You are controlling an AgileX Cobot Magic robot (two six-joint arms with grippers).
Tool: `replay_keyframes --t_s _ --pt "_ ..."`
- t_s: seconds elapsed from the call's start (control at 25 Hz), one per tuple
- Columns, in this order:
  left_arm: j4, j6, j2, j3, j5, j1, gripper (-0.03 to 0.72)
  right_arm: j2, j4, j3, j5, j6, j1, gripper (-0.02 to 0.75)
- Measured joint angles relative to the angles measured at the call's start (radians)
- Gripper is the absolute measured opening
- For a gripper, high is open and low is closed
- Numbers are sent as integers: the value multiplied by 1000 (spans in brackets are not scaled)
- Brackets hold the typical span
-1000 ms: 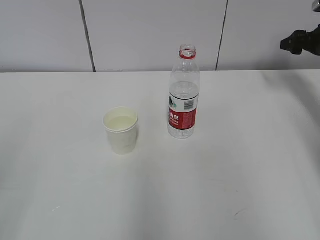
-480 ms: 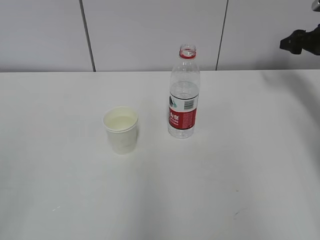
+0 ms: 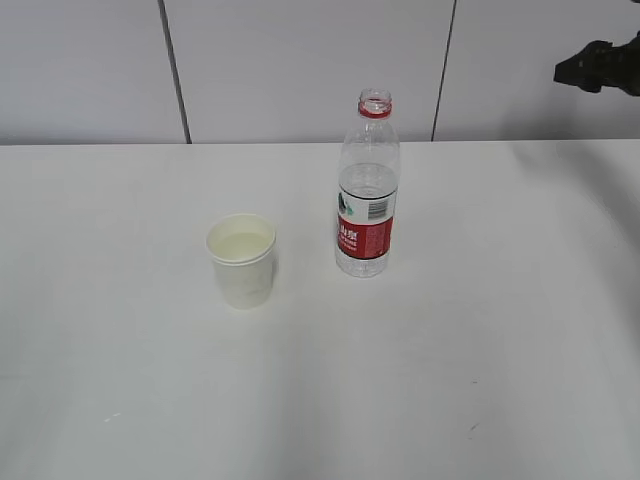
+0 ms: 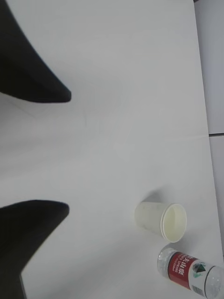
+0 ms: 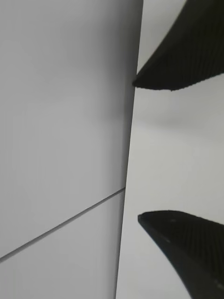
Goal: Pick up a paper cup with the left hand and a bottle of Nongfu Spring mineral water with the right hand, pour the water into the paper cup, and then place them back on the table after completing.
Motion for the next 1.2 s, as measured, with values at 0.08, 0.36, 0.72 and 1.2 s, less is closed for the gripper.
replay_keyframes --t_s 0.08,0.36,0.72,1.2 --pt "0 0 0 0 0 0 415 -7 0 -2 0 10 0 592" --pt "0 0 0 0 0 0 411 -11 0 -2 -23 26 0 592" --pt "0 0 0 0 0 0 375 -13 0 2 -99 29 -2 592" --pt "0 0 0 0 0 0 375 -160 209 373 -41 -284 -12 592"
